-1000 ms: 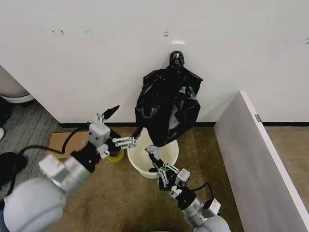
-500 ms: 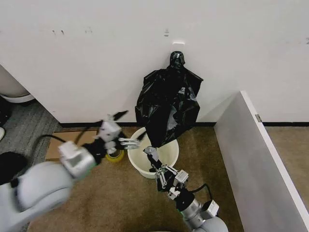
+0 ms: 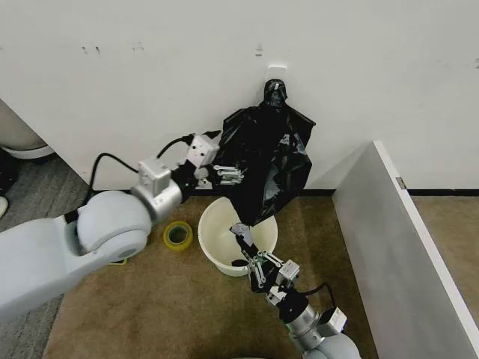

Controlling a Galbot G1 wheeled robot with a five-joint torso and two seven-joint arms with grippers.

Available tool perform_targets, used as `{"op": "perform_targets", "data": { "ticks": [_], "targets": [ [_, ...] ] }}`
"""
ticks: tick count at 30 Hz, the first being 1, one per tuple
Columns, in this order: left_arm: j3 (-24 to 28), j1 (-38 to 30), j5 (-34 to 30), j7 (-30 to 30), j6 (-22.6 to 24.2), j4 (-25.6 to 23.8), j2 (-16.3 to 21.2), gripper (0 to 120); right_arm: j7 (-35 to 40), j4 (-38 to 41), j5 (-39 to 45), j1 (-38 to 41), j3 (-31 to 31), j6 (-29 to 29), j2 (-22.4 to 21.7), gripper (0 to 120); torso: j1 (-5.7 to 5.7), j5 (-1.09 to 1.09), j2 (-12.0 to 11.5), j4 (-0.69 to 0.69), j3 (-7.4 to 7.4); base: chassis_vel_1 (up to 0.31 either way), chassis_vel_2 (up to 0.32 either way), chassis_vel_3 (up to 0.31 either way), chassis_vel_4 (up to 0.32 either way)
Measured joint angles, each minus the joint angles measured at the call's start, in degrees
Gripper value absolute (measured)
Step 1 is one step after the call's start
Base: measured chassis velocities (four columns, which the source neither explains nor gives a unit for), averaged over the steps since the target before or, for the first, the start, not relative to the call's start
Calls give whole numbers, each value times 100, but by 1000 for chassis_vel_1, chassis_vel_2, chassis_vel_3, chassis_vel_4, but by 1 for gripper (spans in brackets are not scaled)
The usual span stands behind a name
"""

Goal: Place the garbage bag over the trash bin.

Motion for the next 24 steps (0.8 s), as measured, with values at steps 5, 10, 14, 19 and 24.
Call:
{"op": "perform_targets", "data": {
  "ticks": [5,10,14,19,24],
  "targets": [
    [47,-141,-426,-118,651,-72,-100,99,2,18,-11,-62,54,-3,49,0,0,0,0,3,0,0,0,0,0],
    [23,-24,-433,-134,956,-128,-36,99,1,38,-13,-86,71,2,52,0,-1,-1,0,5,-1,0,0,0,0],
    [31,32,-382,-267,1119,31,-210,95,1,80,-11,-95,66,-3,64,0,0,0,0,2,0,0,0,0,0],
    [58,6,-444,-340,1205,134,-271,80,3,135,-12,-138,61,-14,62,0,-1,0,0,2,0,0,0,0,0],
    [73,12,-488,-350,1224,149,-282,67,6,163,-11,-142,70,-21,68,0,-1,0,0,3,-1,0,0,0,0]
  ]
}}
